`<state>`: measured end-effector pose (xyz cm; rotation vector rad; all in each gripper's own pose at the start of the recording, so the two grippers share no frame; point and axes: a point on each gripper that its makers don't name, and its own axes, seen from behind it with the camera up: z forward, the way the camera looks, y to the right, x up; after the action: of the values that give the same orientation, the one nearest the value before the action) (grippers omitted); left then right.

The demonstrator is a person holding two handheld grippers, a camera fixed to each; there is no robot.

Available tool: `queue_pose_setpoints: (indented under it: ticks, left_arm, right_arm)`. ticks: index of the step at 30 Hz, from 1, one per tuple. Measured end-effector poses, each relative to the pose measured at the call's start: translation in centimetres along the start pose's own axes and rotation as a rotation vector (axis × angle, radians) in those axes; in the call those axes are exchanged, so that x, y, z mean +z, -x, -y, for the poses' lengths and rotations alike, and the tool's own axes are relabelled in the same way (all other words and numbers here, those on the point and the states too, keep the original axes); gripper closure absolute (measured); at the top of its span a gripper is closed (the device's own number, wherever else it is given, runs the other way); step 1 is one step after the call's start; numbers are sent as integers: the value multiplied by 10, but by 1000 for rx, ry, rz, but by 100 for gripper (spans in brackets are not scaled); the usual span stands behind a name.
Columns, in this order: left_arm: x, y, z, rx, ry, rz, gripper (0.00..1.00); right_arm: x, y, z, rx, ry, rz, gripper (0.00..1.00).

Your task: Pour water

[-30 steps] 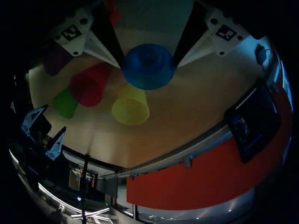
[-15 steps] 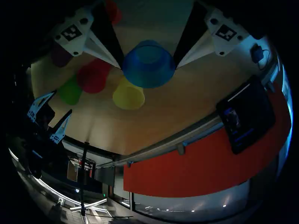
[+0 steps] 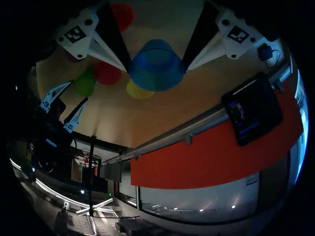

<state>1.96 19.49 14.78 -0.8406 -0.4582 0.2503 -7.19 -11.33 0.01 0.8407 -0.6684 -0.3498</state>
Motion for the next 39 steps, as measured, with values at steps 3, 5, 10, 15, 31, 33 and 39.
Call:
queue_pose_setpoints:
  ticks: [3,5,10,15,31,33,39]
  left_arm:
    - [-7,-8,-3,0,-1,-28,11]
    - [-11,-14,-4,0,-1,-46,11]
    - [-22,-24,-8,-4,-2,-83,12]
    - [-31,-29,-8,-12,-7,-109,12]
    - [-54,-36,-8,-27,-11,-165,12]
    - [-55,-37,-9,-30,-10,-172,12]
    - [-61,-38,-13,-36,-12,-188,12]
  right_arm:
    - [3,2,1,-1,-2,6,0]
    - [6,2,1,-2,-4,8,0]
    - [13,3,3,-2,-7,9,0]
    - [20,3,2,2,-5,8,0]
    - [30,1,3,-9,-3,3,9]
    - [29,0,4,-14,-1,2,9]
    - [20,-8,5,-14,13,-21,9]
